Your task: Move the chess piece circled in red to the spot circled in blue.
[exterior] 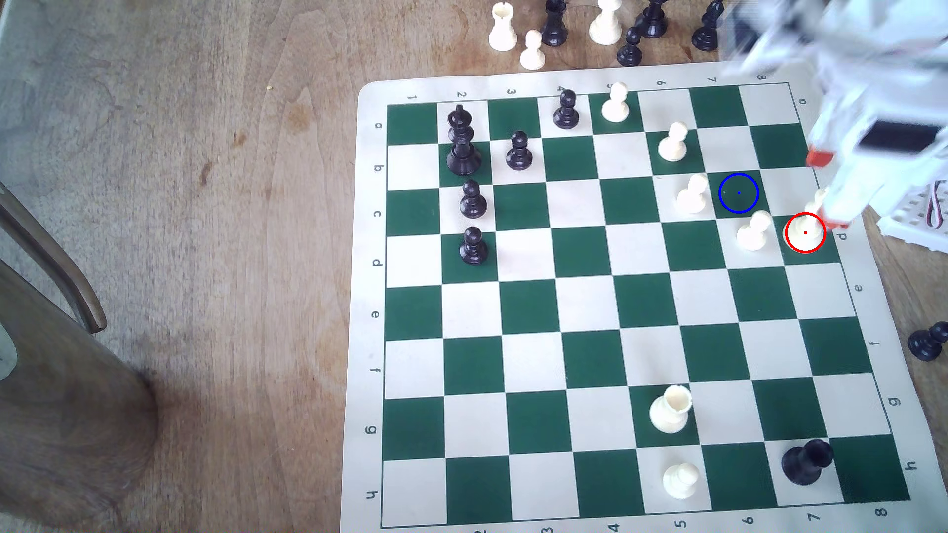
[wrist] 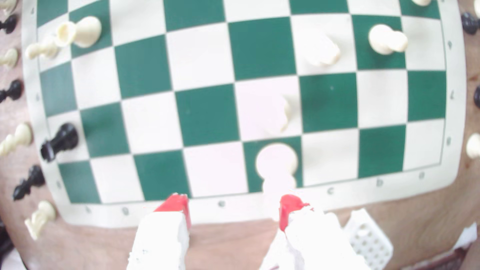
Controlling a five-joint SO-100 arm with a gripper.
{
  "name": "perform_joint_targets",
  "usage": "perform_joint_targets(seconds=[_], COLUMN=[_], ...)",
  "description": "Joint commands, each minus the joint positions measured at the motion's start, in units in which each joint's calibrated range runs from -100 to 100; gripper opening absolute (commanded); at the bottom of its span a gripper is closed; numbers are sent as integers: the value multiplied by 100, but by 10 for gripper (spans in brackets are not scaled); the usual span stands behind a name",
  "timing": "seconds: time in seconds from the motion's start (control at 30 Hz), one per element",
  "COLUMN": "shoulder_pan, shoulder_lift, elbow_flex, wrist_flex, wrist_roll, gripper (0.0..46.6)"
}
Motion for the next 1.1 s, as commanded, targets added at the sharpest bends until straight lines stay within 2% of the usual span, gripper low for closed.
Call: perform_joint_targets(seconds=[0.0, 0.1, 0.27, 0.47, 1.07], shoulder_pan=[44, 161, 584, 631, 490], shoulder_lift=[-58, -101, -75, -202, -270], elbow_flex=[135, 36, 362, 1133, 1994], wrist_flex=[-47, -31, -31, -334, -809], wrist_roll=[54, 161, 308, 322, 293], gripper=[198, 203, 187, 185, 177])
